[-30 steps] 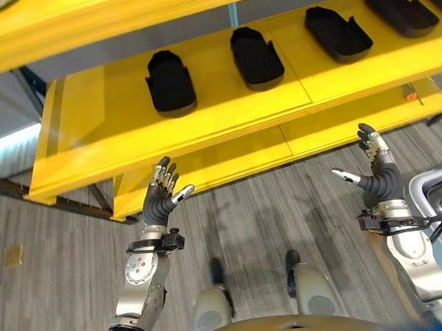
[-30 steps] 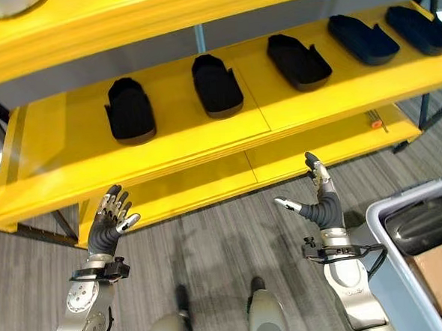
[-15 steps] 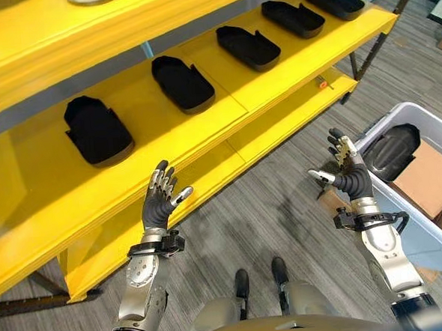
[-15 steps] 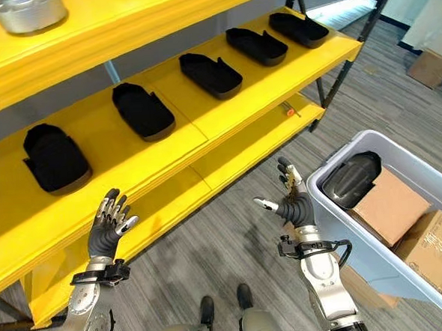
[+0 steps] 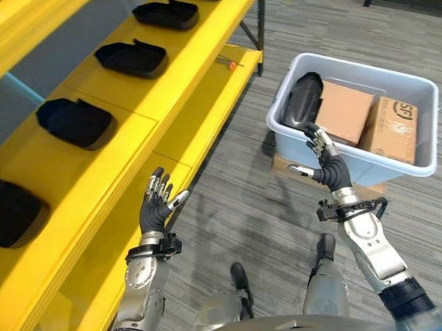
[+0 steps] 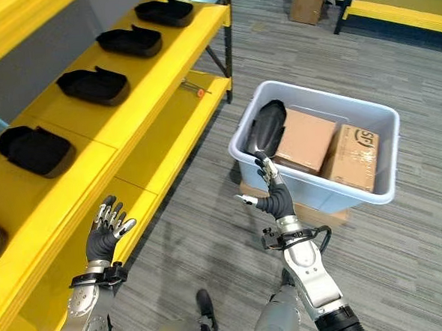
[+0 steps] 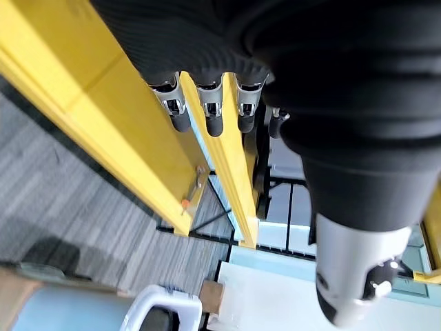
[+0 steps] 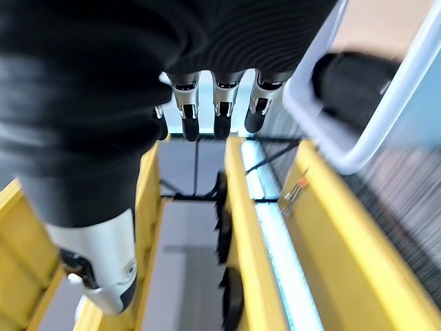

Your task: Move parts from the plastic box to the shelf.

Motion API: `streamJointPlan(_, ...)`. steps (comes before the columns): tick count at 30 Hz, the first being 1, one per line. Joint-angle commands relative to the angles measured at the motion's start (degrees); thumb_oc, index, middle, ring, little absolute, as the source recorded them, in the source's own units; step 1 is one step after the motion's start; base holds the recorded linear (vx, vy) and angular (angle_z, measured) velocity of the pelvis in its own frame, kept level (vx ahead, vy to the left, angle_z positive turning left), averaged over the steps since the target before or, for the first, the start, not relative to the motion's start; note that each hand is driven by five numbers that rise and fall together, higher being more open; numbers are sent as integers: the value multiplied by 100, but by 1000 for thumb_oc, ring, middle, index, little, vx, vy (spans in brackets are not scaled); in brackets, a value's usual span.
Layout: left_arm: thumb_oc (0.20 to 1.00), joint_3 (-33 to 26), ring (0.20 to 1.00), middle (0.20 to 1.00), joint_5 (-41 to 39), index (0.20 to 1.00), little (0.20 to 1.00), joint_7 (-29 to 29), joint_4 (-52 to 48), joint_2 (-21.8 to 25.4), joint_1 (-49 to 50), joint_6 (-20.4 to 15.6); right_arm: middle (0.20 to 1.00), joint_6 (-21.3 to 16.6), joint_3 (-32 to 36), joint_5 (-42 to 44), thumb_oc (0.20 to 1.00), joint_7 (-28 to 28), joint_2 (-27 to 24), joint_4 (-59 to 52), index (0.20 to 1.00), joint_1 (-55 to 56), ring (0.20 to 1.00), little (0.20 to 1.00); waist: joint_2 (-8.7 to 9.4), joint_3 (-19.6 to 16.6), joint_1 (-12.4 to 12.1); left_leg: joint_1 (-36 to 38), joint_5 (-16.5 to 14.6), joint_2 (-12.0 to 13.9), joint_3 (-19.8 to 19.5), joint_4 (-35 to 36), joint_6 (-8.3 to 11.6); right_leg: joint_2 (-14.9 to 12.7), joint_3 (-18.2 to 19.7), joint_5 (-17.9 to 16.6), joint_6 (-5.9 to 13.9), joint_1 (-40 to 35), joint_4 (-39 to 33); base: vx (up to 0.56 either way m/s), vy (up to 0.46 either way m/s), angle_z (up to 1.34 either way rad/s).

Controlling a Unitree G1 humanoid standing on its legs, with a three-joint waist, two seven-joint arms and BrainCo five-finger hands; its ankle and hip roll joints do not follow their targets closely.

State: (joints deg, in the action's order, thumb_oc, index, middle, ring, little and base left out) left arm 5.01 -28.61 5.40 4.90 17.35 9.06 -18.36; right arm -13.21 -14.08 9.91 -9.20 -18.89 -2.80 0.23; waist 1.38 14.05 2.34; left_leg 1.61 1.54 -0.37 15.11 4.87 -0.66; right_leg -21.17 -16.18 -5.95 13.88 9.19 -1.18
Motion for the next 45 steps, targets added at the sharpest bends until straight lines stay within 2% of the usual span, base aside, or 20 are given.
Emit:
streamJointPlan(1, 1000, -45, 1000, 1000, 1, 1000, 1000, 116, -331, 85, -128, -248, 1000, -241, 435, 177, 1000, -169, -69, -104, 1000, -101, 1000, 1000, 66, -287, -32, 103, -642, 283, -603, -308, 169, 562, 3, -484, -375, 95, 40, 190, -254, 55)
streamJointPlan(7, 1000, 147, 1000, 1000, -96, 1000, 1000, 109, -307, -42, -417, -214, 1000, -334, 759, 308, 1000, -320, -267, 49, 1000, -69, 1000, 1000, 21, -331, 249, 137, -793, 928, -611, -905, 503, 937, -71, 105, -662, -65, 461, 186, -260, 8)
streamJointPlan(10, 1000, 160, 1000, 1000, -179, 1000, 1000, 148, -332, -91, -427, -205, 1000, -371, 724, 358, 1000, -403, -307, 164, 1000, -213, 1000, 1000, -20, -262, 255, -76, -476, 1203, -642, -1810, 579, 1251, 81, 305, -891, -185, 467, 106, -176, -9)
streamJointPlan(11, 1000, 158, 1000, 1000, -180, 1000, 1000, 148, -333, -91, -429, -205, 1000, -374, 722, 359, 1000, -404, -307, 168, 1000, -218, 1000, 1000, -29, -262, 257, -97, -493, 1219, -650, -1845, 586, 1264, 77, 305, -898, -182, 466, 103, -183, -32)
streamJointPlan(12, 1000, 172, 1000, 1000, -250, 1000, 1000, 144, -360, -114, -425, -191, 1000, -398, 686, 413, 1000, -405, -347, 176, 1000, -301, 1000, 1000, 34, -158, 177, -505, -198, 1076, -937, -2871, 546, 1403, 238, 365, -1082, -305, 391, 65, -147, -35)
streamJointPlan(14, 1000, 214, 1000, 1000, -251, 1000, 1000, 180, -369, -145, -433, -171, 1000, -441, 697, 431, 1000, -410, -384, 186, 1000, -288, 1000, 1000, 135, -12, 100, -903, 44, 972, -1170, -3370, 518, 1461, 339, 461, -1182, -454, 277, 105, -109, -23)
streamJointPlan(15, 1000, 222, 1000, 1000, -260, 1000, 1000, 175, -338, -163, -462, -126, 1000, -422, 752, 437, 1000, -476, -372, 250, 1000, -263, 1000, 1000, 181, 15, 78, -1191, -78, 1172, -1098, -2723, 465, 1414, 358, 497, -1104, -578, 146, 112, -5, -26)
streamJointPlan(16, 1000, 222, 1000, 1000, -260, 1000, 1000, 175, -337, -161, -466, -126, 1000, -423, 753, 437, 1000, -476, -371, 251, 1000, -266, 1000, 1000, 199, 7, 79, -1186, -40, 1149, -1086, -2680, 456, 1393, 361, 478, -1102, -567, 134, 210, 152, -28)
streamJointPlan(17, 1000, 240, 1000, 1000, -230, 1000, 1000, 256, -305, -168, -508, -145, 1000, -438, 755, 492, 1000, -603, -325, 386, 1000, -271, 1000, 1000, 172, 18, 34, -1266, 235, 1441, -1102, -1517, 588, 1382, 462, 493, -976, -617, 66, 109, 124, -18)
streamJointPlan(18, 1000, 240, 1000, 1000, -228, 1000, 1000, 257, -302, -168, -513, -146, 1000, -440, 755, 492, 1000, -605, -324, 391, 1000, -276, 1000, 1000, 189, 4, 29, -1230, 317, 1422, -1077, -1402, 587, 1368, 471, 476, -979, -595, 61, 165, 207, -13)
streamJointPlan(20, 1000, 224, 1000, 1000, -161, 1000, 1000, 335, -226, -200, -562, -160, 1000, -446, 745, 480, 1000, -657, -321, 435, 1000, -295, 1000, 1000, 102, 21, -75, -1413, 931, 1597, -1386, -549, 763, 1385, 626, 474, -895, -671, -62, 166, 206, -22)
streamJointPlan(22, 1000, 211, 1000, 1000, -151, 1000, 1000, 401, -71, -291, -602, -220, 1000, -455, 755, 433, 1000, -676, -318, 489, 1000, -326, 1000, 1000, -68, -33, -149, -1539, 1275, 1581, -1824, 13, 1102, 1407, 930, 485, -770, -795, -226, 235, 313, -33)
streamJointPlan(23, 1000, 213, 1000, 1000, -151, 1000, 1000, 399, -63, -295, -606, -225, 1000, -454, 756, 433, 1000, -677, -322, 487, 1000, -325, 1000, 1000, -71, -35, -156, -1538, 1274, 1585, -1817, 13, 1106, 1409, 938, 484, -771, -792, -227, 312, 558, -88)
streamJointPlan(24, 1000, 194, 1000, 1000, -179, 1000, 1000, 358, -64, -334, -551, -264, 1000, -442, 709, 467, 1000, -591, -219, 493, 1000, -334, 1000, 1000, -224, -131, -165, -1237, 993, 1568, -1643, 13, 1044, 1235, 1153, 535, -639, -928, -221, 197, 376, -107)
streamJointPlan(26, 1000, 177, 1000, 1000, -169, 1000, 1000, 357, -74, -309, -581, -272, 1000, -427, 697, 476, 1000, -564, -187, 519, 1000, -359, 1000, 1000, -206, -123, -200, -1114, 904, 1505, -1533, -21, 988, 1101, 1244, 503, -590, -966, -194, 220, 425, -141)
streamJointPlan(28, 1000, 159, 1000, 1000, -176, 1000, 1000, 360, -78, -203, -664, -299, 1000, -394, 664, 515, 1000, -564, -55, 536, 1000, -384, 1000, 1000, -120, -96, -208, -995, 715, 1374, -1279, -200, 855, 846, 1399, 433, -471, -1038, -129, 167, 390, -127)
streamJointPlan(30, 1000, 58, 1000, 1000, -125, 1000, 1000, 551, -139, -39, -830, -364, 1000, -299, 472, 548, 1000, -496, 94, 520, 1000, -485, 1000, 1000, 27, -100, -251, -1004, 315, 1132, -938, -568, 598, 405, 1541, 233, -249, -896, -80, 56, 367, -60)
streamJointPlan(33, 1000, -83, 1000, 1000, -103, 1000, 1000, 738, -48, 92, -1054, -391, 1000, -223, 287, 582, 1000, -396, 159, 494, 1000, -597, 1000, 1000, 248, -141, -265, -1074, 29, 949, -596, -850, 452, 153, 1634, -56, -64, -617, -49, 20, 214, -66)
streamJointPlan(39, 1000, -82, 1000, 1000, 349, 1000, 1000, 963, -83, 240, -1358, -404, 1000, -280, 446, 554, 1000, -358, 71, 225, 1000, -486, 1000, 1000, 407, -203, -97, -1101, -123, 895, -523, -986, 430, 85, 1593, -218, -21, -560, -13, 48, 38, -26)
streamJointPlan(45, 1000, 303, 1000, 1000, 874, 1000, 1000, 1276, -247, 351, -2196, -464, 1000, -506, 479, 913, 1000, -259, -98, -372, 1000, -431, 1000, 1000, 308, -143, 267, -1131, 87, 1135, -432, -747, 633, 247, 1580, -88, -109, -266, -10, 43, -47, -7)
